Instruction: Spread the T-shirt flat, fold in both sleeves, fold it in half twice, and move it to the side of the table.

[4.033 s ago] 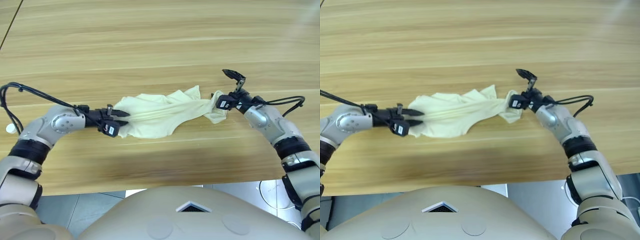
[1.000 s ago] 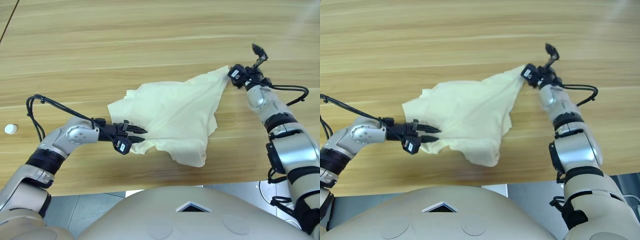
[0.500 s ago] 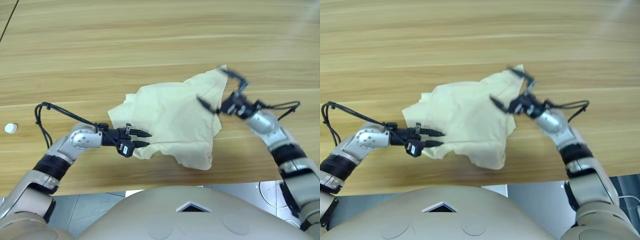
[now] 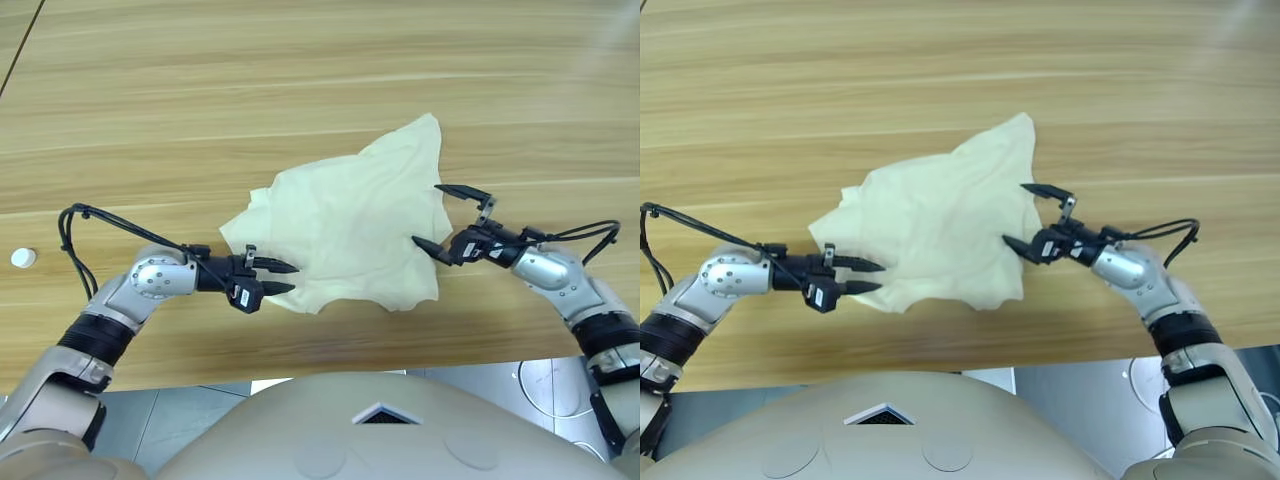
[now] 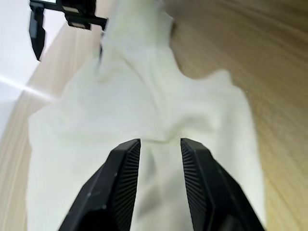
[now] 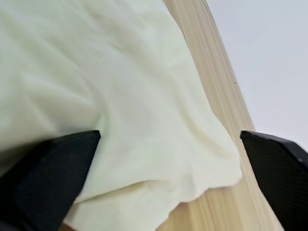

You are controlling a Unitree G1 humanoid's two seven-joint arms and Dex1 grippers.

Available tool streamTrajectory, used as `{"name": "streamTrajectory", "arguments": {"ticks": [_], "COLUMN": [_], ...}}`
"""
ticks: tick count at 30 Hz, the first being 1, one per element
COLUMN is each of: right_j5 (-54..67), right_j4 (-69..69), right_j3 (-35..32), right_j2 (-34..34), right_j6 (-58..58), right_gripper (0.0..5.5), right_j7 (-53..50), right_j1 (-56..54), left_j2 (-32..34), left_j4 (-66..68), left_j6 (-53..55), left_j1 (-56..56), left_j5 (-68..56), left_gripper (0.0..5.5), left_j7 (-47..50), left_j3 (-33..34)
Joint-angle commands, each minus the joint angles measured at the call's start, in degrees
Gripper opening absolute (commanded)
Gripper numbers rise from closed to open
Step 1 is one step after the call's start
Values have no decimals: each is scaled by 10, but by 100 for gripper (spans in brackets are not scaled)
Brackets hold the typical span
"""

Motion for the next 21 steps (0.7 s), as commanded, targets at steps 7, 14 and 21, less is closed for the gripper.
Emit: {"name": "streamTrajectory", "arguments": {"ticks": [7,14,21], "right_j5": [34,-6,40], "right_j4": [-53,-1,-39], "right_j3": [-41,-77,-89], "right_j2": [-46,-21,-19], "right_j6": [-12,19,-13], "right_gripper": [540,540,540], "right_j7": [51,13,28], "right_j1": [57,19,32], "left_j2": [1,4,3], "left_j4": [9,30,42], "left_j6": [14,5,-3], "left_j1": [-16,-13,-16], "left_j5": [25,34,31], "left_gripper": [157,157,157], "left_j7": [-3,-8,-7], "left_j3": [16,16,19]}}
